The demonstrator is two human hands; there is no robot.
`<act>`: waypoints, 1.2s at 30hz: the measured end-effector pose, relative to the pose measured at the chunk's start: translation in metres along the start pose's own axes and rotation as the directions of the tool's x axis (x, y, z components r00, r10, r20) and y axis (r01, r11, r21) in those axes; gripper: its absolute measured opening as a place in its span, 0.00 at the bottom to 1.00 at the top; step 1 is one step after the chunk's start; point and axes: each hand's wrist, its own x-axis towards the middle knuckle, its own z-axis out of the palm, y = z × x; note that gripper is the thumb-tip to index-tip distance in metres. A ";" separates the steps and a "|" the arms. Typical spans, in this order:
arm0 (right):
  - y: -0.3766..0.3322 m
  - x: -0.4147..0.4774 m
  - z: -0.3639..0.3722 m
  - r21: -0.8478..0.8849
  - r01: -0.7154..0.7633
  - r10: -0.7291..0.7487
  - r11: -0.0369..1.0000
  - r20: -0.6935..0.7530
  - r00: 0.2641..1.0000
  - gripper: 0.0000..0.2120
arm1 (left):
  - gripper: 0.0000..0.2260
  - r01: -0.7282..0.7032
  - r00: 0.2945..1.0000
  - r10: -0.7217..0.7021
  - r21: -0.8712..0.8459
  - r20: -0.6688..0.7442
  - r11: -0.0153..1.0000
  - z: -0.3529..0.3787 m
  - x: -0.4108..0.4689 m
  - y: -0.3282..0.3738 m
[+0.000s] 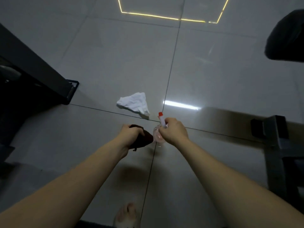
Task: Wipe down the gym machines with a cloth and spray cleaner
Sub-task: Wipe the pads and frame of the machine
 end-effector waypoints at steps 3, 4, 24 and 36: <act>0.006 0.034 0.031 -0.070 0.049 -0.051 0.996 -0.027 0.998 0.09 | 0.08 0.032 0.999 -0.032 -0.156 0.004 0.987 0.002 0.021 0.002; 0.007 0.043 0.038 -0.094 0.062 -0.066 0.994 -0.043 0.997 0.09 | 0.05 0.029 1.000 -0.027 -0.168 0.017 0.985 0.004 0.027 0.005; -0.049 0.054 -0.063 -0.171 0.200 -0.198 0.965 0.031 0.980 0.07 | 0.16 -0.487 0.867 0.478 0.039 0.142 0.873 -0.018 0.019 0.080; -0.072 -0.090 -0.254 0.355 0.359 -0.204 0.863 -0.405 0.891 0.16 | 0.17 -0.812 0.351 0.856 -0.332 0.379 0.480 0.082 -0.112 0.181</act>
